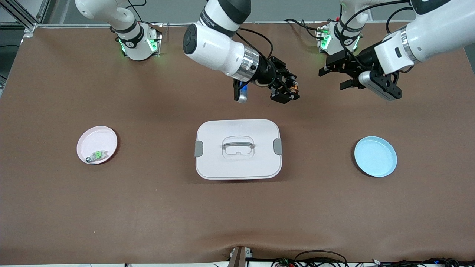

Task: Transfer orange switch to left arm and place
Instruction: 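Grasp the orange switch with the left gripper beside the right gripper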

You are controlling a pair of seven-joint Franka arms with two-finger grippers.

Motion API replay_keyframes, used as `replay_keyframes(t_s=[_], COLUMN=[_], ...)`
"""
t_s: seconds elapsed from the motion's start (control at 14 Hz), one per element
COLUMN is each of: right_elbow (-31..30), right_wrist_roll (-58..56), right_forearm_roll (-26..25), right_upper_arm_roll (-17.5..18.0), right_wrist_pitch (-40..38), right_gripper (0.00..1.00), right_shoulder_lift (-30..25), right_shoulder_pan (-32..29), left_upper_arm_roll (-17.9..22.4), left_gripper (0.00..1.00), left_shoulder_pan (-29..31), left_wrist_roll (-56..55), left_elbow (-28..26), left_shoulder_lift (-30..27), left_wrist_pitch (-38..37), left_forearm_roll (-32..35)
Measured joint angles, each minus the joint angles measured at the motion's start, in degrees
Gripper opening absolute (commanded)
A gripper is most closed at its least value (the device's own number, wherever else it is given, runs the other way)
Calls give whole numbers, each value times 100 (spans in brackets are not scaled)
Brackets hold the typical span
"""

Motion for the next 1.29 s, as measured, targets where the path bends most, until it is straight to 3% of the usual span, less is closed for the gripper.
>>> replay_keyframes(t_s=[0.86,1.29], right_elbow=[3,4], right_wrist_roll=[-1,-1], right_forearm_roll=[0,0], right_upper_arm_roll=[-4,-4], right_wrist_pitch=[0,-1], right_gripper=[19,19], right_shoulder_lift=[29,30], right_shoulder_pan=[1,1], left_upper_arm_roll=[-621,-858], left_gripper=[100,89], left_shoulder_pan=[-28,-29], left_wrist_roll=[-262,-262], left_elbow=[-478,-574], left_shoulder_lift=[88,255], left_wrist_pitch=[1180,1645], left_forearm_roll=[-736,-1023])
